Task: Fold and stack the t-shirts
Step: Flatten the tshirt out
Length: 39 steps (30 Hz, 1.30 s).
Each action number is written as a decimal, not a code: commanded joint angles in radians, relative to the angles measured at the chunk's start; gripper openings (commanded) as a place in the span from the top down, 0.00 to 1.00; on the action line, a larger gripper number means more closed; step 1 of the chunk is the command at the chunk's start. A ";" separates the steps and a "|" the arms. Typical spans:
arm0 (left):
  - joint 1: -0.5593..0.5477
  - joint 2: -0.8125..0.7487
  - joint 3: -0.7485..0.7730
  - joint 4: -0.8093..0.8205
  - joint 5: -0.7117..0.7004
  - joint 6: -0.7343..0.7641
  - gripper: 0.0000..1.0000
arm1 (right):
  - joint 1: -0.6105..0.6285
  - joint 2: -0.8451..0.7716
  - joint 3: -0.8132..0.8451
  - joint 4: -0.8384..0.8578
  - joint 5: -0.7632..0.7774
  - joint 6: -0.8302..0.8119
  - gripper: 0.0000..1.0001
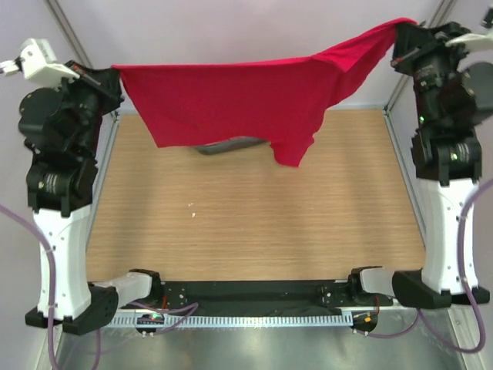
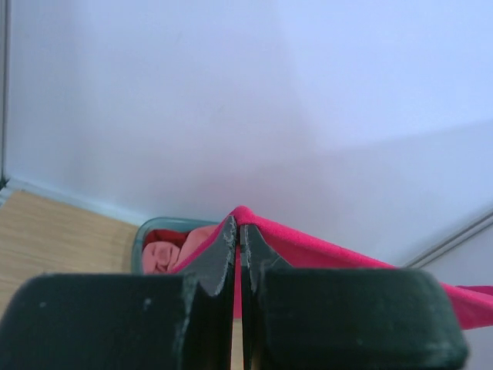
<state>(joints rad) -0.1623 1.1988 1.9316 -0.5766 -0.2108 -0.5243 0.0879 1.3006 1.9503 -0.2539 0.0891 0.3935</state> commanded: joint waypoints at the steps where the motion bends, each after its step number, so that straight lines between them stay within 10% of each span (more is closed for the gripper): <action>1: 0.000 -0.097 0.037 0.067 0.034 0.015 1.00 | 0.000 -0.131 0.045 0.065 0.012 -0.041 0.99; 12: -0.083 -0.402 0.024 0.066 -0.059 0.128 1.00 | 0.004 -0.461 -0.017 0.041 -0.046 0.011 0.99; 22: -0.105 -0.378 -0.041 0.047 -0.107 0.129 1.00 | 0.006 -0.432 -0.066 0.007 -0.066 0.077 0.99; 39: -0.066 -0.028 -0.887 0.380 -0.291 0.057 1.00 | 0.004 -0.313 -1.094 0.399 0.011 0.028 0.99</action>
<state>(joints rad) -0.2562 1.0924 1.0763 -0.3466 -0.4149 -0.4339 0.0898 0.9726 0.9100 -0.0727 0.0349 0.4461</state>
